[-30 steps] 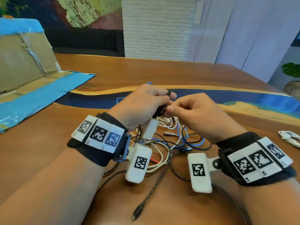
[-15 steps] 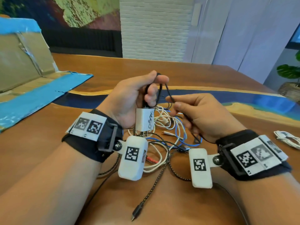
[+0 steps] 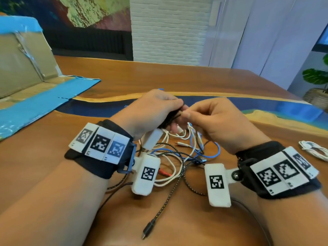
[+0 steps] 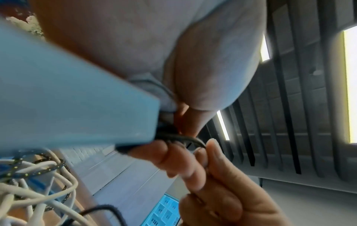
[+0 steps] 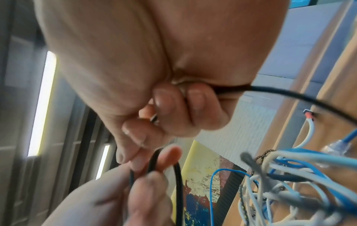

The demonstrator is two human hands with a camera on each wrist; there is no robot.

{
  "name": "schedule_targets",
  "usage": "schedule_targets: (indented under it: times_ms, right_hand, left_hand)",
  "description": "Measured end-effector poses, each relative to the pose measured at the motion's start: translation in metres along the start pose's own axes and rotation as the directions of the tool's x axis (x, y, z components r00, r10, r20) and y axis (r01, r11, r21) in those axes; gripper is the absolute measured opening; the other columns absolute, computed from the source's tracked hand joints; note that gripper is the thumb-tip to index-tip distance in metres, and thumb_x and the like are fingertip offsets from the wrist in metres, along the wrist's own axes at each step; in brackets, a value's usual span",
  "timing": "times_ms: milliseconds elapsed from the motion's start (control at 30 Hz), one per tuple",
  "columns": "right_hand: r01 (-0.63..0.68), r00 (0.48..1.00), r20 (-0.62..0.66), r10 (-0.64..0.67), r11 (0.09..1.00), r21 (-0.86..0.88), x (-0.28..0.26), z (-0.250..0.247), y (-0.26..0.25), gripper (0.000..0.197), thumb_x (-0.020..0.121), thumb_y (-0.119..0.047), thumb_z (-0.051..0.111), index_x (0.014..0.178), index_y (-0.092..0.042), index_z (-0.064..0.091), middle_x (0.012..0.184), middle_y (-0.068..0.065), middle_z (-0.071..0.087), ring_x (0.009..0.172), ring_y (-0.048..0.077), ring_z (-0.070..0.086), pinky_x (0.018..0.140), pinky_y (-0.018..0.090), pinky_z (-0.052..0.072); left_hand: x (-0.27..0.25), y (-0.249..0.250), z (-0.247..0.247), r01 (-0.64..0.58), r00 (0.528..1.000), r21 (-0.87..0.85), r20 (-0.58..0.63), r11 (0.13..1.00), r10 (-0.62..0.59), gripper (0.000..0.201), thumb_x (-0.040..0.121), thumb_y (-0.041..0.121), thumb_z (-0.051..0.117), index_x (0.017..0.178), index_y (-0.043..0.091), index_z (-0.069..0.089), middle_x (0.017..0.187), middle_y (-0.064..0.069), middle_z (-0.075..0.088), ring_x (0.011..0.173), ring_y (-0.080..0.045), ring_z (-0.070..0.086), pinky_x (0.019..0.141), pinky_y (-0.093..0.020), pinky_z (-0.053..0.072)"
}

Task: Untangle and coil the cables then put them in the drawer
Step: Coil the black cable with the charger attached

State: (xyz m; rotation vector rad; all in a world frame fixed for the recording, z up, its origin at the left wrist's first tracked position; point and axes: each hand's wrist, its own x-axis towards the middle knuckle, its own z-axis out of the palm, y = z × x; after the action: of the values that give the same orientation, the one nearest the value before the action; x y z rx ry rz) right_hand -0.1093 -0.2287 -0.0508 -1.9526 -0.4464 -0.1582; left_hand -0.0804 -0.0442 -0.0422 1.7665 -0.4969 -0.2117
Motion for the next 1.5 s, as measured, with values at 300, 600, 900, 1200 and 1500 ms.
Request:
schedule_targets:
  times_ms: [300,600,900,1200,1500]
  right_hand:
    - [-0.001,0.941,-0.327,0.082,0.97,0.242,0.007,-0.023,0.017,0.013,0.092,-0.021,0.071,0.088,-0.009,0.076,0.046,-0.009,0.04,0.04,0.007,0.027,0.039,0.018,0.025]
    - [-0.144,0.985,-0.082,0.152,0.985,0.096,0.006,0.0,0.016,0.02,0.102,-0.014,0.058,0.11,-0.013,0.077,0.069,0.009,0.066,0.037,0.003,0.037,0.036,0.014,0.028]
    - [-0.06,0.993,0.093,0.076,0.983,-0.171,-0.004,0.007,-0.005,0.04,0.092,-0.025,0.074,0.055,-0.011,0.072,0.054,0.003,0.068,0.066,-0.005,0.065,0.067,0.013,0.048]
    - [-0.102,0.992,-0.005,0.127,0.818,0.567,0.003,-0.011,-0.001,0.024,0.078,-0.009,0.065,0.1,-0.003,0.076,0.072,0.009,0.07,0.048,0.013,0.05,0.054,0.026,0.056]
    - [-0.044,0.947,-0.244,0.21,0.835,0.548,0.013,-0.01,0.013,0.016,0.094,-0.001,0.061,0.094,-0.008,0.075,0.081,0.01,0.075,0.047,0.01,0.044,0.047,0.022,0.044]
  left_hand:
    - [-0.002,0.001,-0.009,0.021,0.994,-0.247,0.107,0.969,0.006,0.045,0.108,0.028,0.044,0.083,0.001,0.071,0.048,0.001,0.034,0.043,-0.011,0.026,0.044,-0.022,0.022]
    - [0.0,0.006,-0.011,-0.157,0.987,-0.691,-0.083,0.706,0.139,0.03,0.105,0.012,0.043,0.121,-0.003,0.064,0.087,-0.002,0.072,0.072,-0.01,0.067,0.068,-0.02,0.056]
    - [0.005,-0.003,0.006,-0.034,0.988,0.155,-0.145,0.987,0.057,0.022,0.104,0.013,0.057,0.093,0.001,0.071,0.092,-0.012,0.079,0.072,-0.017,0.066,0.069,-0.039,0.056]
    - [-0.006,0.005,0.008,-0.015,0.998,-0.069,0.059,0.997,0.019,0.047,0.107,0.038,0.047,0.074,0.015,0.072,0.051,-0.003,0.056,0.046,-0.014,0.042,0.044,-0.019,0.034]
    - [-0.004,0.005,-0.001,0.006,0.996,-0.428,0.087,0.904,0.034,0.035,0.11,0.026,0.039,0.085,0.012,0.059,0.059,0.004,0.026,0.053,-0.014,0.035,0.052,-0.023,0.031]
